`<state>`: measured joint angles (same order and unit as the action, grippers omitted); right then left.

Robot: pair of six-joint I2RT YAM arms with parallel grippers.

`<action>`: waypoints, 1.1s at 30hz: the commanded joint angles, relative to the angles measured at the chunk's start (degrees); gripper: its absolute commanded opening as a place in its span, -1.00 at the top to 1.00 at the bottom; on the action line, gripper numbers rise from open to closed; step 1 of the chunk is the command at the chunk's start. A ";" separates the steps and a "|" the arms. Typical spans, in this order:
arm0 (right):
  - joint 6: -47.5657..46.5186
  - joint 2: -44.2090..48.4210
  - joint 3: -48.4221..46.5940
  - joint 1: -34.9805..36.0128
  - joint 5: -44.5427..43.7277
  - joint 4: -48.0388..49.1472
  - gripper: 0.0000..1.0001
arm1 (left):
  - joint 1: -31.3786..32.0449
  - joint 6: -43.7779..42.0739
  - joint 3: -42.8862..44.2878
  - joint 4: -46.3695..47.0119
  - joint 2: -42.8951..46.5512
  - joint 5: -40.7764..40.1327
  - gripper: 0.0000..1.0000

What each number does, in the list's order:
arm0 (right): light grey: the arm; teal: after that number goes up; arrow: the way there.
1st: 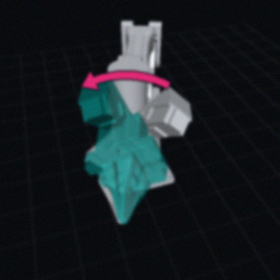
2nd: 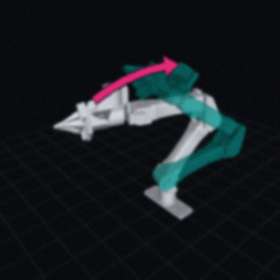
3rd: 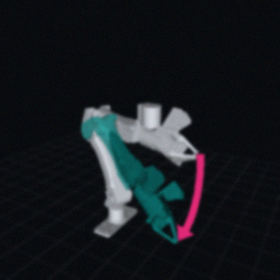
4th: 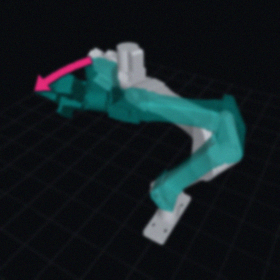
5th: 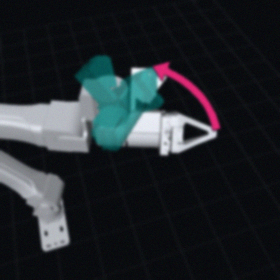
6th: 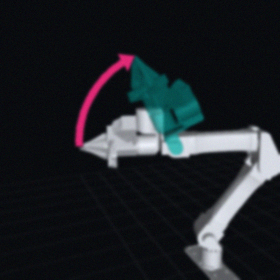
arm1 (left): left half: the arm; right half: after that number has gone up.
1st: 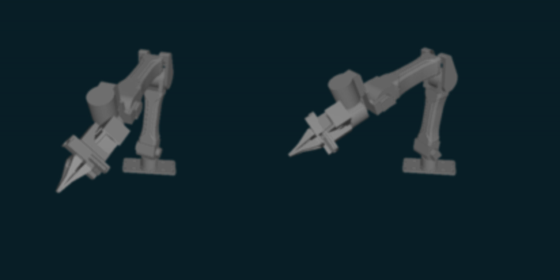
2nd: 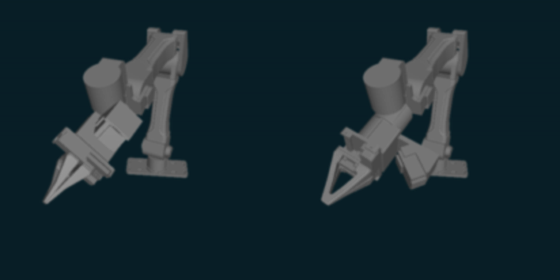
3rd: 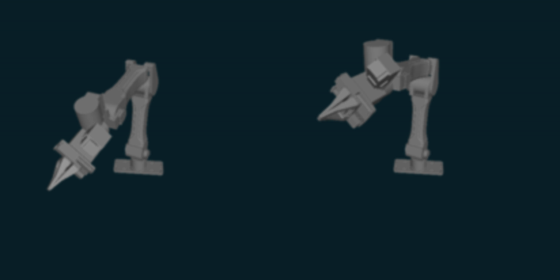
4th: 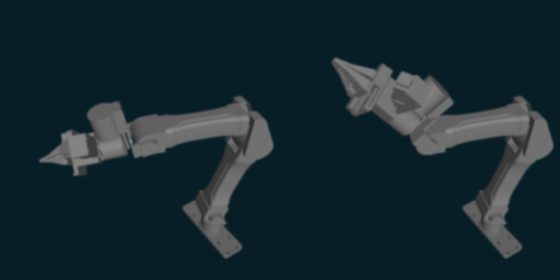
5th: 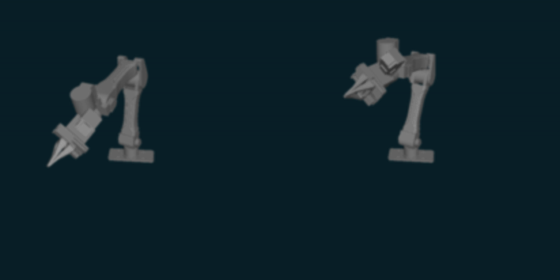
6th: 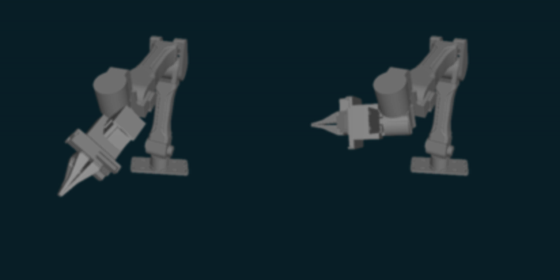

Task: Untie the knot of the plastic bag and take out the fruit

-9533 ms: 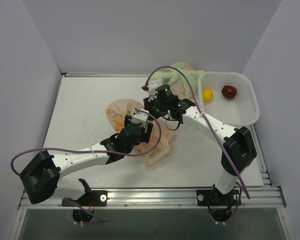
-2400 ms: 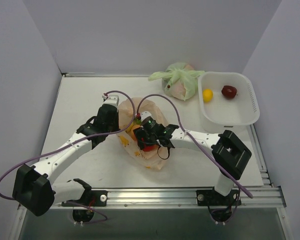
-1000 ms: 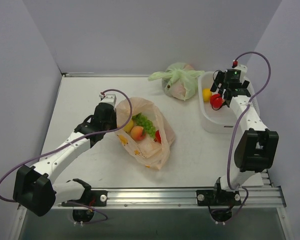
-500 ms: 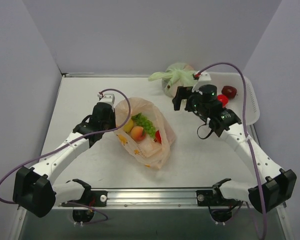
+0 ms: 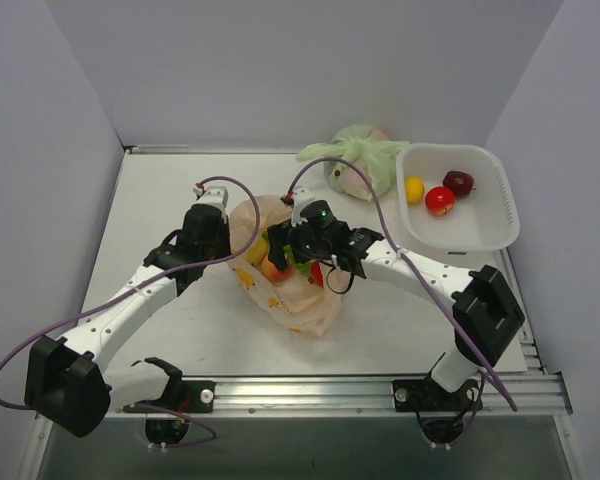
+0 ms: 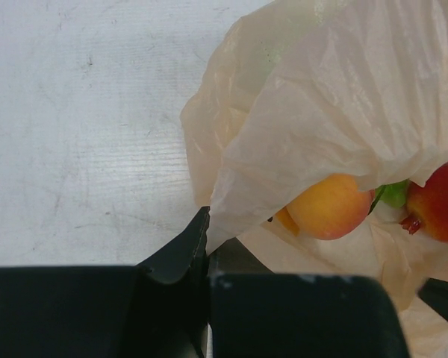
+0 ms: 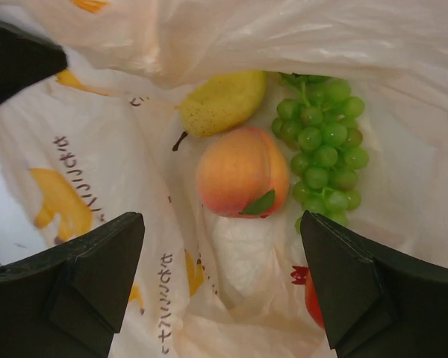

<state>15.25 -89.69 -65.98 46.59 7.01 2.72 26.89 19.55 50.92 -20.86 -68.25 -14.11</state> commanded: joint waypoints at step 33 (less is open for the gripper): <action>-4.86 9.06 2.26 0.87 -3.82 3.79 0.69 | -0.35 0.49 2.35 0.65 -0.92 1.28 0.99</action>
<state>14.46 -87.90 -61.95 47.35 7.38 8.91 26.89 19.57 50.94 -20.84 -68.93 -13.13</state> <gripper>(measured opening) 0.634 0.067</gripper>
